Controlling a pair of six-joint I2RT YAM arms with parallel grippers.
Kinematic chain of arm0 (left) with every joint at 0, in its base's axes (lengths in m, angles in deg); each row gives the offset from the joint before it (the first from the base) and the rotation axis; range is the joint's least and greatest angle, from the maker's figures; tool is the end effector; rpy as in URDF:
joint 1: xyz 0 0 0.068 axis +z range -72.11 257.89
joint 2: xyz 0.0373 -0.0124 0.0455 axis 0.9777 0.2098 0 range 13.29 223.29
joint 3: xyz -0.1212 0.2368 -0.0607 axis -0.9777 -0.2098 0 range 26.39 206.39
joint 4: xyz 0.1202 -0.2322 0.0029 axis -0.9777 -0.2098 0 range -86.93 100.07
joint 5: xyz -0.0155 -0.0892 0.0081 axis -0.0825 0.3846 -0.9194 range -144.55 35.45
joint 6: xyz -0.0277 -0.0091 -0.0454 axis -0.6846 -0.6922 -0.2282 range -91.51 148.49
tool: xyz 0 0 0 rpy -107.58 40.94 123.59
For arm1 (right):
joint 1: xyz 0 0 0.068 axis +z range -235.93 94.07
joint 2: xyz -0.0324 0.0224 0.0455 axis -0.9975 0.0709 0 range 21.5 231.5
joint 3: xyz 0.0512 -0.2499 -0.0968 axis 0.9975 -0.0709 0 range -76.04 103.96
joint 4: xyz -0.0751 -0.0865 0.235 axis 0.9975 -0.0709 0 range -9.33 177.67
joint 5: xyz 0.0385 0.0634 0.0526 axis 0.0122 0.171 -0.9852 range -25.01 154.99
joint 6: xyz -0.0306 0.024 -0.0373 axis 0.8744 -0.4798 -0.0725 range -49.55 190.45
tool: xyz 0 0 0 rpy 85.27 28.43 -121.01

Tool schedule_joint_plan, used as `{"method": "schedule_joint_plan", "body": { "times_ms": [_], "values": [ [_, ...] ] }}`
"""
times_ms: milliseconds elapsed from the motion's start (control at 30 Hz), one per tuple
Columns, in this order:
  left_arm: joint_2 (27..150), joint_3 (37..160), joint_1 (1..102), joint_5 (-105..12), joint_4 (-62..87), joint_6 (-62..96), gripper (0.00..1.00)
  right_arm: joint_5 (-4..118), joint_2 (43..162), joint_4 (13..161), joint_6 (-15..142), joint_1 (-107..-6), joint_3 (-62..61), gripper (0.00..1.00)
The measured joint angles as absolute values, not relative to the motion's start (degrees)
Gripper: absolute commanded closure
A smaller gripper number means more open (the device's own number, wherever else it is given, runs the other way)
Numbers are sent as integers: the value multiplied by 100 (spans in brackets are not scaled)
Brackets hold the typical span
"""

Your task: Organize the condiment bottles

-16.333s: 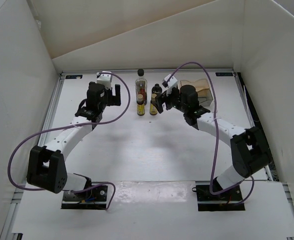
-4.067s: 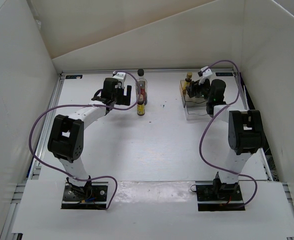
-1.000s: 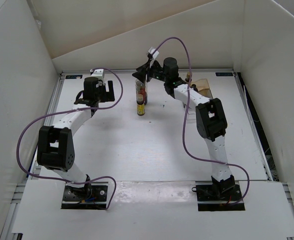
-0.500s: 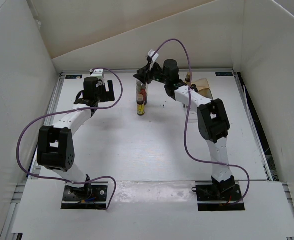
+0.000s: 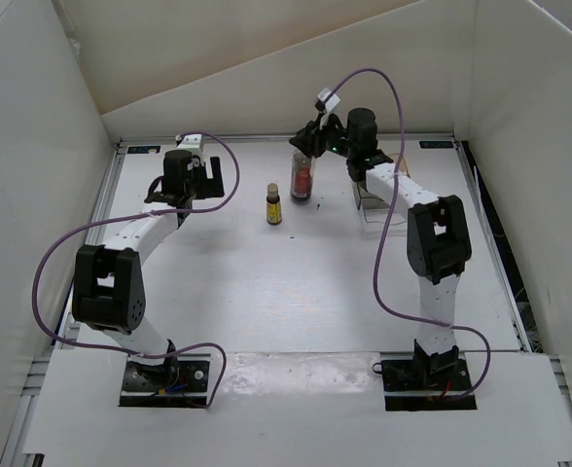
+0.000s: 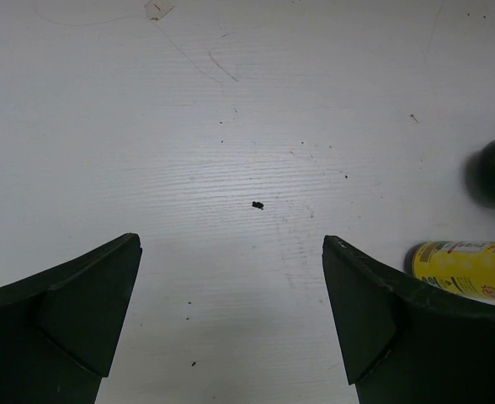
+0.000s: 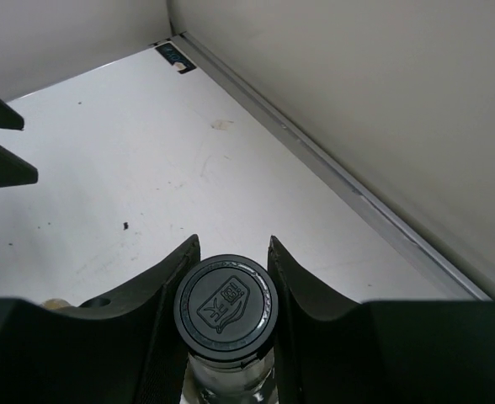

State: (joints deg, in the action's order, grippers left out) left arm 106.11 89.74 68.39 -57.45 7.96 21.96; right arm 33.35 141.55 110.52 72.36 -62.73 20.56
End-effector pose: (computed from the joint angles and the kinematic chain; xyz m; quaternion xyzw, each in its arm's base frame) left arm 0.3644 -0.0591 0.2515 0.0103 0.8726 -0.0461 0.4862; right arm 0.4569 0.2162 0.2985 -0.3358 0.6258 0.3154 0.6293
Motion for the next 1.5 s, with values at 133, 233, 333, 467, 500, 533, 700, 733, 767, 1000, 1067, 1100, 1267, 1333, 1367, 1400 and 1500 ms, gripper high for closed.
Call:
{"method": "schedule_joint_plan", "body": {
  "times_ms": [133,233,333,467,500,533,700,733,767,1000,1067,1100,1267,1333,1367,1400,1500],
  "values": [
    [10611,8974,6789,-5745,794,2198,0,3385,13869,11057,7241,-6450,1879,100],
    [10611,8974,6754,-5745,791,2201,0,3420,13642,11074,7238,-6470,1709,100],
    [10611,8974,6739,-5745,791,2201,0,3416,13460,11076,7230,-6455,1586,100],
    [10611,8974,6723,-5745,794,2201,0,3418,13178,11129,7208,-6461,1315,100],
    [10611,8974,6715,-5745,791,2201,0,3420,13084,11122,7210,-6479,1215,100],
    [10611,8974,6715,-5745,791,2201,0,3431,12966,11098,7206,-6500,1107,100],
    [10611,8977,6682,-5747,791,2201,0,3470,12263,10958,7219,-6658,579,100],
    [10611,8977,6669,-5747,794,2201,0,3490,12072,10956,7223,-6702,456,100],
    [10611,8977,6653,-5747,791,2201,0,3490,11856,10930,7236,-6752,318,100],
    [10611,9029,6511,-5747,789,2201,0,3551,10800,10915,7238,-7117,-248,100],
    [10613,9066,6470,-5747,780,2203,0,3602,10601,10919,7260,-7213,-407,100],
    [10613,9090,6448,-5747,778,2201,0,3656,10494,10919,7273,-7265,-508,100],
    [10641,9191,6358,-5747,763,2205,0,3870,10088,10958,7400,-7523,-1094,100],
    [10663,9221,6330,-5747,759,2205,0,3934,9983,10987,7400,-7644,-1299,100],
    [10679,9237,6312,-5747,748,2205,0,3956,9948,11013,7400,-7707,-1395,100],
    [10694,9252,6302,-5747,745,2205,0,3980,9917,11024,7400,-7766,-1476,100],
    [10759,9326,6271,-5747,741,2209,0,4045,9878,11092,7378,-7980,-1690,100]
  ]
}}
